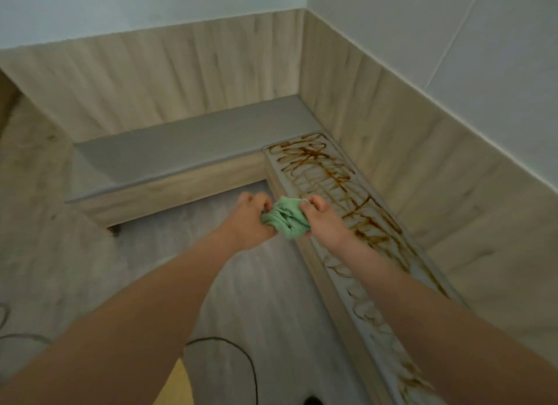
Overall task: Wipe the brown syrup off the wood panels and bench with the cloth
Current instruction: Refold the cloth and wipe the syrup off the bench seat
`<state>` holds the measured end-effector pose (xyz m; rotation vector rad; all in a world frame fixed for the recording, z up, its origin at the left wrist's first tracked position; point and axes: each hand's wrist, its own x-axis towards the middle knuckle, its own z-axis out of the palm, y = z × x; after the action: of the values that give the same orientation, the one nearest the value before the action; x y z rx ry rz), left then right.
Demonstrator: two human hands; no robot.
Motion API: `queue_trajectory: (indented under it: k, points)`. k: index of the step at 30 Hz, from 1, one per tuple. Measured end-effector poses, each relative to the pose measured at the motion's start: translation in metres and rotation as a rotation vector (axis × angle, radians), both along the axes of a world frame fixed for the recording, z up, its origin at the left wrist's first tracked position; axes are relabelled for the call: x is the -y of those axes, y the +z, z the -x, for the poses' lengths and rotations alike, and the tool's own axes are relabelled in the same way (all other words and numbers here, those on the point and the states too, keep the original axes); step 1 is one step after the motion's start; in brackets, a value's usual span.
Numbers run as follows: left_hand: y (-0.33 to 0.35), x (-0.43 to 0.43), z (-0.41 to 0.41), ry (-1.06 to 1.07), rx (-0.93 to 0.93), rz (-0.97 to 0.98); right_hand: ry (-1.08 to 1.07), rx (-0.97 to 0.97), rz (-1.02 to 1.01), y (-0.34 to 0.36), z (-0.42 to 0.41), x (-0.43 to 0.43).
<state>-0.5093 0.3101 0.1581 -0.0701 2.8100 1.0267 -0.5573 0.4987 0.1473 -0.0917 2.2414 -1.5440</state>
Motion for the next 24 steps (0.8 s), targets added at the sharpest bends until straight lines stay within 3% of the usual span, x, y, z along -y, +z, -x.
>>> queue_trajectory:
  k: [1, 5, 7, 12, 20, 24]
  points:
    - [0.005, -0.013, 0.022, -0.006, 0.028, -0.061, -0.063, 0.044, 0.066, 0.003, 0.017, -0.014]
    - [0.017, -0.03, 0.069, 0.178, 0.309, -0.612, -0.116, 0.081, 0.216, 0.011, 0.057, -0.023]
    - [0.016, -0.027, 0.093, 0.243, 0.28, -0.72, -0.149, 0.126, 0.301, 0.016, 0.077, -0.017]
    - [0.017, 0.019, 0.174, 0.072, 0.098, -0.576, -0.193, 0.185, 0.455, 0.033, 0.148, 0.028]
    - [0.039, 0.14, 0.342, -0.128, 0.075, -0.525, -0.304, 0.042, 0.252, 0.053, 0.29, 0.128]
    - [0.059, 0.193, 0.428, -0.118, 0.148, -0.653, -0.372, -0.008, 0.181, 0.062, 0.355, 0.164]
